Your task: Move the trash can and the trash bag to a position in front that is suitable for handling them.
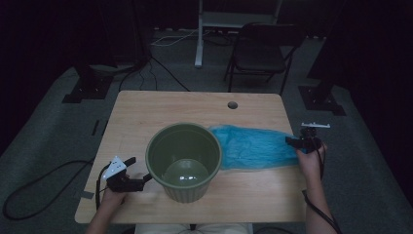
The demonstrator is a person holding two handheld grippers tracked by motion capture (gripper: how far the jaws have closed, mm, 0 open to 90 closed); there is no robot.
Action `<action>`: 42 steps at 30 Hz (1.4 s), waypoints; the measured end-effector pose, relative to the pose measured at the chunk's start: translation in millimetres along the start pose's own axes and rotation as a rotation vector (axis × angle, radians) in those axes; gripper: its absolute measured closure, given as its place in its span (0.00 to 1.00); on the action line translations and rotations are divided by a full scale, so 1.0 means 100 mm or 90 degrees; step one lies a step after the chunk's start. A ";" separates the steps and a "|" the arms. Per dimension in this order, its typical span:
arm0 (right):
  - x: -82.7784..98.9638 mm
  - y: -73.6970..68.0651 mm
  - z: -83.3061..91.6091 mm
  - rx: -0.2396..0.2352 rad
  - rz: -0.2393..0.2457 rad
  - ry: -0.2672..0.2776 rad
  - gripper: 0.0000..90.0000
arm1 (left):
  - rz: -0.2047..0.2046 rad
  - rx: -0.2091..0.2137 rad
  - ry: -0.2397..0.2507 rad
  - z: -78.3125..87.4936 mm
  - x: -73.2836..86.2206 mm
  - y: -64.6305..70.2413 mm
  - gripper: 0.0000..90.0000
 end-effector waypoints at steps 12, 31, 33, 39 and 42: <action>0.31 -0.60 -0.23 -0.021 0.100 0.017 0.74 | 0.004 -0.003 0.008 0.06 0.00 -0.02 0.01; 0.29 -0.38 0.23 -0.027 0.012 0.057 0.40 | -0.013 0.005 0.004 0.01 -0.03 0.04 0.00; 0.39 -0.18 0.14 -0.005 -0.004 0.031 0.42 | -0.010 0.005 0.001 0.00 -0.02 0.03 0.00; 0.59 -0.14 0.01 0.005 0.010 0.006 0.57 | -0.008 0.006 -0.001 -0.02 -0.01 0.03 0.00; 0.61 -0.19 0.03 0.021 0.036 0.008 0.80 | -0.010 0.007 -0.002 -0.02 -0.01 0.04 0.01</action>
Point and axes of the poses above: each handheld gripper's, and its own axes: z roughly backward along the jaws, x roughly out of its underside, y roughly to its right, the point moved 9 cm from there along -z, roughly forward along the jaws, and after that the axes turned 6 degrees about -y, right-handed, at the moved point
